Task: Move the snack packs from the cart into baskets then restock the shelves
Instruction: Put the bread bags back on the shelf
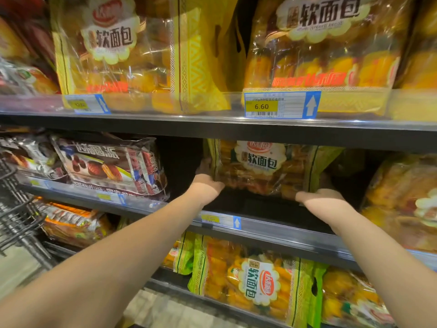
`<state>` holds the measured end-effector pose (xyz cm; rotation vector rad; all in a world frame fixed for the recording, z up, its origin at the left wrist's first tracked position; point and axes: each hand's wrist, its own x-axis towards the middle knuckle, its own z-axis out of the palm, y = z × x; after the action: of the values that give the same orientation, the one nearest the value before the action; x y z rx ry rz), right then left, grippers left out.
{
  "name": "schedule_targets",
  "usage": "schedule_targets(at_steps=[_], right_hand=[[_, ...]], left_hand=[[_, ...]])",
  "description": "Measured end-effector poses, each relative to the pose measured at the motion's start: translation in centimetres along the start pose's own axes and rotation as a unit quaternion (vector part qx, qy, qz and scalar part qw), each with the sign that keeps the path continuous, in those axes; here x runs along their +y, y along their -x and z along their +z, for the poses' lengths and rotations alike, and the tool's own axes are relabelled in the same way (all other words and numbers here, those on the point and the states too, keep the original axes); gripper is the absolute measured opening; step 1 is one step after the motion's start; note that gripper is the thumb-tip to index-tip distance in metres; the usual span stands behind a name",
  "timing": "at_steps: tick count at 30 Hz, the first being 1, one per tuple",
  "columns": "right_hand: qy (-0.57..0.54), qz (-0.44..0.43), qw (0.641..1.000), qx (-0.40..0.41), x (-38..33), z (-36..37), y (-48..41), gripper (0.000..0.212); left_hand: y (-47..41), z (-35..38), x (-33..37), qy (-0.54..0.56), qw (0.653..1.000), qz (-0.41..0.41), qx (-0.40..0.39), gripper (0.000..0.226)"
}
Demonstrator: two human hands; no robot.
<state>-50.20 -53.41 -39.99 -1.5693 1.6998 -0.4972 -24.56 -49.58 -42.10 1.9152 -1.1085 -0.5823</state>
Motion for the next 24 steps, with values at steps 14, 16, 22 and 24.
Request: schedule_targets(at_steps=[14, 16, 22, 24], right_hand=[[0.161, -0.119, 0.97, 0.137, 2.1, 1.2, 4.1, 0.047], [0.201, -0.201, 0.944, 0.167, 2.3, 1.4, 6.0, 0.057], [0.37, -0.36, 0.848, 0.121, -0.1, 2.0, 10.5, 0.072], [0.402, -0.358, 0.838, 0.092, -1.4, 1.8, 12.1, 0.076]], left_hand=[[4.2, -2.7, 0.1, -0.334, 0.94, 0.037, -0.062, 0.066], [5.3, -3.4, 0.1, -0.413, 0.906, 0.084, -0.023, 0.07], [10.1, -6.8, 0.1, -0.514, 0.838, 0.185, -0.011, 0.075], [11.9, -8.7, 0.7, -0.528, 0.83, 0.178, -0.026, 0.08]])
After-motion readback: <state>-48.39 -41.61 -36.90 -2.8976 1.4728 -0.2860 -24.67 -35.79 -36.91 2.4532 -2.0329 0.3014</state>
